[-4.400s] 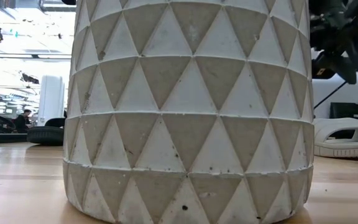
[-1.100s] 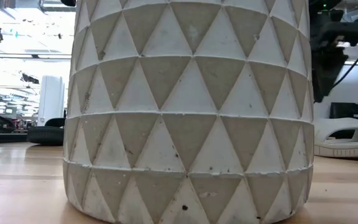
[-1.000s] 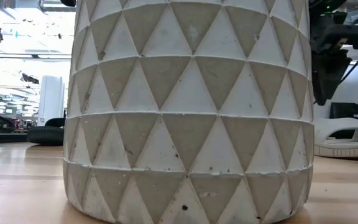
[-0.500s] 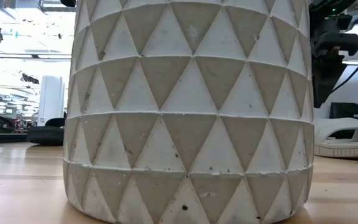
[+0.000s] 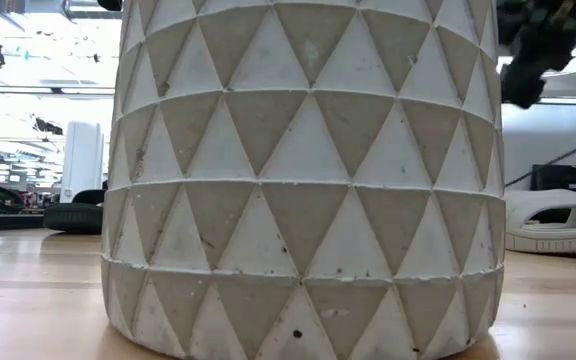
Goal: Pick and place slides into the shelf
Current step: Put the gray slide on the shelf
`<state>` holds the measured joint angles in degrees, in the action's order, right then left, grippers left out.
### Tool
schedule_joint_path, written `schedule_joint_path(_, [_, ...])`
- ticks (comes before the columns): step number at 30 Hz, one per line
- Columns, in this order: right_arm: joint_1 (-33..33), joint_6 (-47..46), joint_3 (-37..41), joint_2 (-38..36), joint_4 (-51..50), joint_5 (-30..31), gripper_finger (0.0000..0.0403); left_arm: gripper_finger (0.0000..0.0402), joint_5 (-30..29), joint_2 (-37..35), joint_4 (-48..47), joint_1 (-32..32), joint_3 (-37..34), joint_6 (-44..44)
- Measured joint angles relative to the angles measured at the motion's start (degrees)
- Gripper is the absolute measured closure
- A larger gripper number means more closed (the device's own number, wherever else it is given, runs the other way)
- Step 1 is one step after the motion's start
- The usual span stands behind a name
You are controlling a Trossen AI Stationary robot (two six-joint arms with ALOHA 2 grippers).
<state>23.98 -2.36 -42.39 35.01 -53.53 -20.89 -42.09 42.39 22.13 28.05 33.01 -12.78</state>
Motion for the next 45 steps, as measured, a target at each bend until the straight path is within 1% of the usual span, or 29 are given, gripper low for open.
schedule_joint_path(2, [-1.1, -4.0, 1.3, -3.2, 0.9, 0.7, 0.0320, 0.0216, -0.1, 0.0, 0.0, 0.0, 0.0, 0.3])
schedule_joint_path(3, [-1.7, -6.8, 2.4, -3.3, 1.2, 1.1, 0.0322, 0.0216, -0.3, 0.0, 0.0, 0.0, 0.0, 0.5])
schedule_joint_path(6, [-4.1, -11.7, 7.1, -2.4, -0.7, 1.0, 0.0324, 0.0216, -0.7, 0.0, 0.0, 0.0, 0.0, 0.9])
schedule_joint_path(8, [-6.0, -14.8, 9.1, -1.6, 0.4, -0.4, 0.0324, 0.0216, -0.7, 0.0, 0.0, 0.0, 0.0, 1.0])
schedule_joint_path(10, [-8.1, -17.3, 10.2, -0.4, 0.4, -0.3, 0.0323, 0.0216, -0.7, 0.0, 0.0, 0.0, 0.0, 0.9])
schedule_joint_path(13, [-10.6, -19.8, 10.4, 1.7, 0.4, 1.3, 0.0321, 0.0216, -0.7, 0.0, 0.0, 0.0, 0.0, 0.2])
schedule_joint_path(17, [-11.6, -20.4, 10.4, 4.4, -0.7, 3.4, 0.0321, 0.0216, -0.7, 0.0, 0.0, 0.0, 0.0, 0.1])
schedule_joint_path(24, [-11.6, -20.0, 10.4, 10.9, -0.8, 3.1, 0.0321, 0.0216, -0.8, 0.0, 0.0, 0.0, 0.0, -0.1])
schedule_joint_path(30, [-12.0, -18.2, 9.2, 13.9, -0.6, 2.8, 0.0317, 0.0216, -0.5, 0.0, -0.2, 0.0, 0.0, -0.5])
schedule_joint_path(34, [-11.9, -16.8, 6.6, 14.2, -0.5, 3.3, 0.0290, 0.0216, -0.4, 0.0, -0.2, 0.0, 0.0, -0.7])
schedule_joint_path(40, [-11.9, -15.5, 4.3, 14.4, -1.9, 5.8, 0.0220, 0.0216, -0.4, 0.0, -0.8, 0.0, 0.0, -0.8])
schedule_joint_path(43, [-11.9, -15.5, 4.3, 16.1, -3.6, 5.8, 0.0192, 0.0216, -0.4, 0.0, -0.9, 0.0, 0.0, -0.8])
schedule_joint_path(45, [-11.9, -15.3, 4.3, 17.9, -4.1, 5.9, 0.0180, 0.0216, -0.4, 0.0, -1.0, 0.0, 0.0, -0.8])
